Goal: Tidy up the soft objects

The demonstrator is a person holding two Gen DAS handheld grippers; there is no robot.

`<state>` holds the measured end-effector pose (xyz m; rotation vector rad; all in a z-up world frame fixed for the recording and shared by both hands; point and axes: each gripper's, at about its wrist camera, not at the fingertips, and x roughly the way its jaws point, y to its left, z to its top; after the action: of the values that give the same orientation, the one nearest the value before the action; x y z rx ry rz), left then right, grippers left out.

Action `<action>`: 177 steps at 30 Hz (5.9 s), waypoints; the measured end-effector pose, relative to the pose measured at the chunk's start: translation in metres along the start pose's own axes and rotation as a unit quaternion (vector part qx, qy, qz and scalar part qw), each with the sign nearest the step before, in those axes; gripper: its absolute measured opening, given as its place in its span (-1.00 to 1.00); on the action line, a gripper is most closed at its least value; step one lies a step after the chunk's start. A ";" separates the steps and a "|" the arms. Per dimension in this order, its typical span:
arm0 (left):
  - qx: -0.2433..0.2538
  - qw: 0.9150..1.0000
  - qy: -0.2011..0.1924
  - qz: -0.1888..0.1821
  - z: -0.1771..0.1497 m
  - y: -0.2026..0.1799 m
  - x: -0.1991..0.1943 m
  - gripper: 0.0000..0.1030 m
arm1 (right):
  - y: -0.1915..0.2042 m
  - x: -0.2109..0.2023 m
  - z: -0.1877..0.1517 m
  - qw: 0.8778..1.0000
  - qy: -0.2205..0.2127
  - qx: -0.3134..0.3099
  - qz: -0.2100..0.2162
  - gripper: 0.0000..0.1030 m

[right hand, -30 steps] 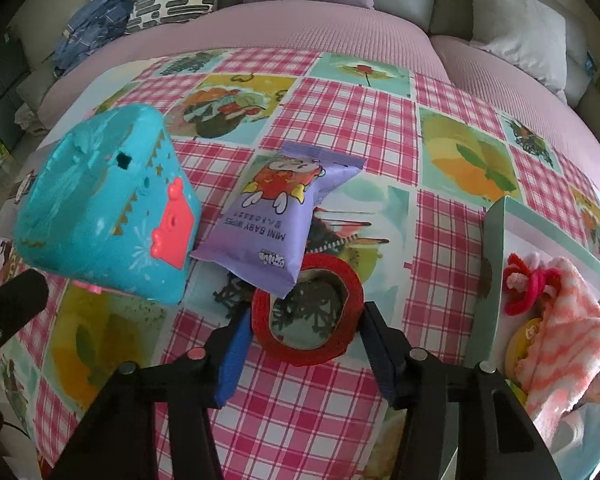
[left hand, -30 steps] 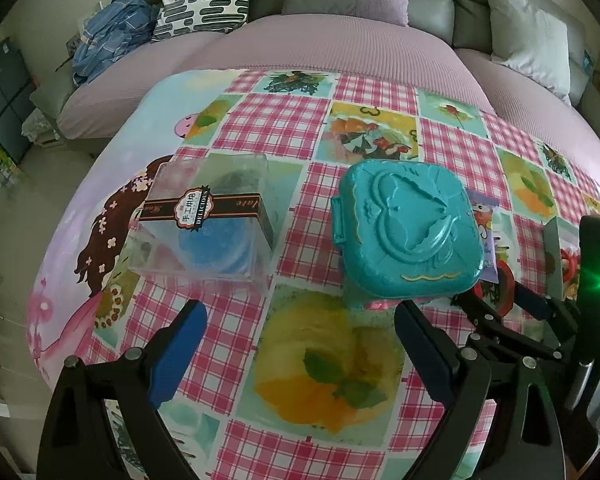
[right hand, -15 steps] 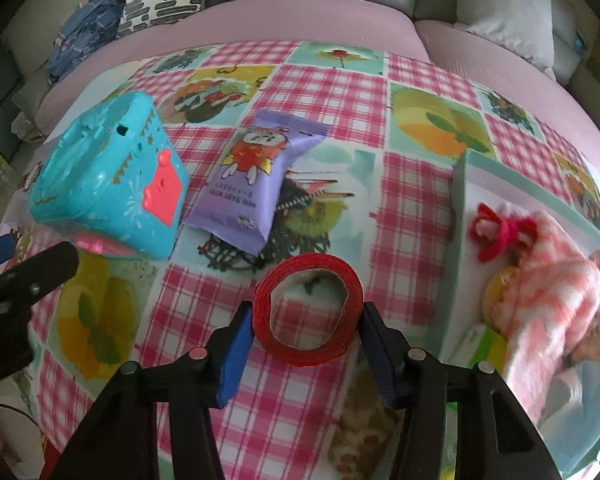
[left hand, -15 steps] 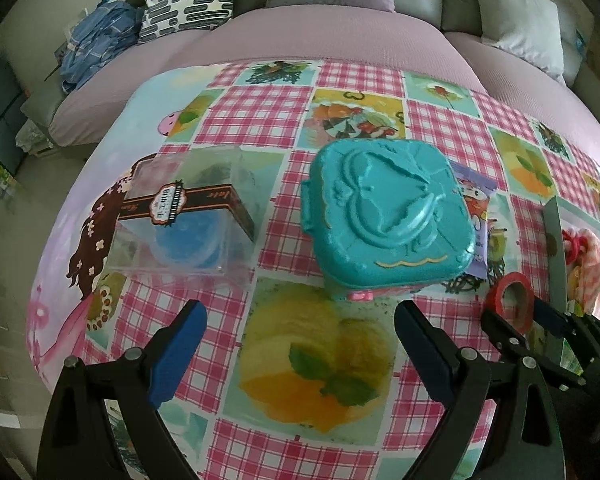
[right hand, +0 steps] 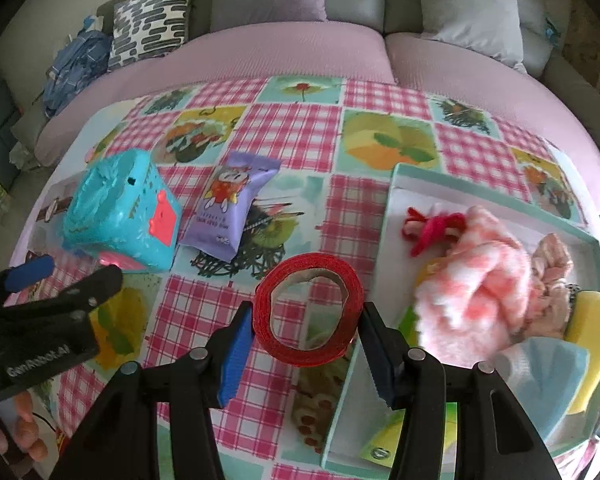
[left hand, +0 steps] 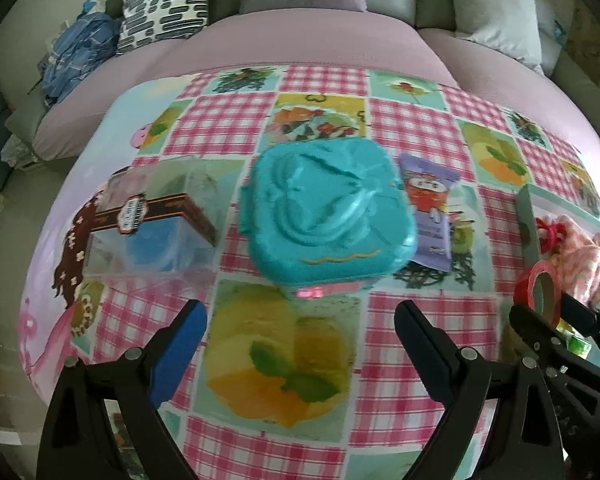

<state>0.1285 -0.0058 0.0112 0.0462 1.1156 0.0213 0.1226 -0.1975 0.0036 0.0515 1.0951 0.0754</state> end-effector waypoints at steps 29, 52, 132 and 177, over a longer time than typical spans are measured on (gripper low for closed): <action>0.054 0.992 -0.012 -0.113 0.027 -0.108 -0.016 0.65 | -0.100 -0.066 0.010 0.993 -0.075 0.093 -0.002 0.08; 0.074 0.997 -0.005 0.028 0.059 -0.130 0.047 -0.29 | -0.119 -0.059 0.021 0.988 -0.085 0.124 0.024 0.07; 0.119 0.964 -0.016 -0.235 0.029 -0.211 -0.024 -0.24 | -0.192 -0.062 -0.016 0.979 -0.054 0.192 -0.037 0.22; 0.021 0.999 -0.030 -0.007 -0.029 -0.058 -0.020 0.75 | -0.117 -0.076 -0.046 0.991 -0.041 0.104 -0.071 1.00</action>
<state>0.0935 -0.0633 0.0137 0.0763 1.0561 -0.0165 0.0513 -0.3204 0.0402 0.1617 1.0178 -0.1676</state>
